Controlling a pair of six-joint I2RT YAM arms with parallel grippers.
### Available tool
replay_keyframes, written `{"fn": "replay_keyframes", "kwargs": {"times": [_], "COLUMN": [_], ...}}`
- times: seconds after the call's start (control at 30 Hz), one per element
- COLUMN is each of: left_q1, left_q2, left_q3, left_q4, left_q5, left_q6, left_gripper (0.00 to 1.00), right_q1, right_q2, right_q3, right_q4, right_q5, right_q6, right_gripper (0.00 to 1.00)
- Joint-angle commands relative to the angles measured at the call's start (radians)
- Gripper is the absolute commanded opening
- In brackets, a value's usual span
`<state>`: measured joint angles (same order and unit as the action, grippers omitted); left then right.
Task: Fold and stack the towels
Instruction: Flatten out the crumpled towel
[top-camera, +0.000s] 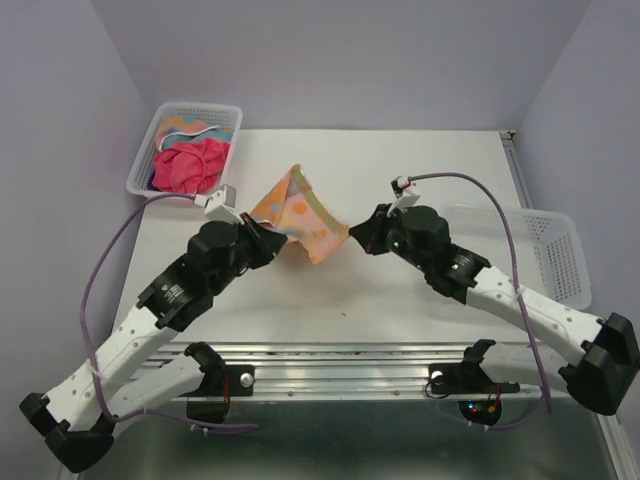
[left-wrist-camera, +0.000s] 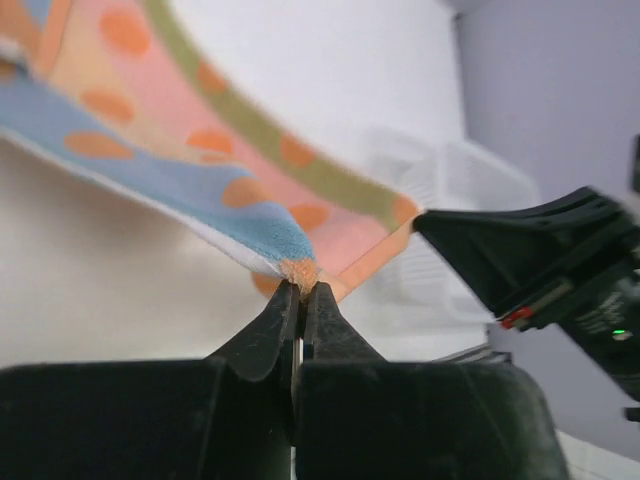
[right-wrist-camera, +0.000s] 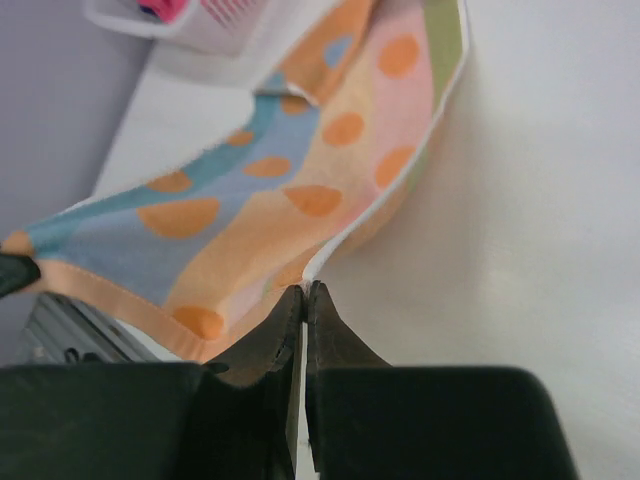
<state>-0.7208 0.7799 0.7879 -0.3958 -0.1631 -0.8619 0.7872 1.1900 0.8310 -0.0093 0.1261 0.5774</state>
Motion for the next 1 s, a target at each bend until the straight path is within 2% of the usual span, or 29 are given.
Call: {"fn": "replay_keyframes", "kwargs": {"times": [0.0, 0.13, 0.23, 0.33, 0.53, 0.63, 0.8, 0.97], "left_q1": [-0.006, -0.006, -0.006, -0.006, -0.006, -0.006, -0.005, -0.006], "left_q2": [-0.048, -0.019, 0.008, 0.021, -0.001, -0.014, -0.021, 0.039], "left_q3": [0.232, 0.431, 0.511, 0.603, 0.628, 0.61, 0.533, 0.49], "left_q4": [0.099, 0.167, 0.181, 0.21, 0.273, 0.287, 0.321, 0.345], "left_q5": [-0.035, 0.069, 0.128, 0.276, 0.425, 0.445, 0.413, 0.295], "left_q6": [0.15, 0.219, 0.245, 0.251, 0.227, 0.205, 0.193, 0.213], "left_gripper": [0.0, 0.0, 0.0, 0.0, 0.0, 0.0, 0.0, 0.0], "right_q1": [0.007, 0.007, 0.006, 0.006, 0.007, 0.006, 0.007, 0.007], "right_q2": [-0.151, -0.224, -0.237, -0.253, -0.294, -0.306, -0.337, -0.31], "right_q3": [0.121, 0.239, 0.319, 0.431, 0.533, 0.551, 0.491, 0.436], "right_q4": [0.129, 0.102, 0.062, 0.034, -0.026, -0.06, -0.072, -0.078], "right_q5": [-0.048, -0.089, -0.166, -0.249, -0.341, -0.365, -0.26, -0.007], "right_q6": [-0.074, -0.128, -0.14, -0.14, -0.125, -0.108, -0.111, -0.151], "right_gripper": [0.01, 0.01, 0.01, 0.01, 0.01, 0.01, 0.01, 0.01]}}
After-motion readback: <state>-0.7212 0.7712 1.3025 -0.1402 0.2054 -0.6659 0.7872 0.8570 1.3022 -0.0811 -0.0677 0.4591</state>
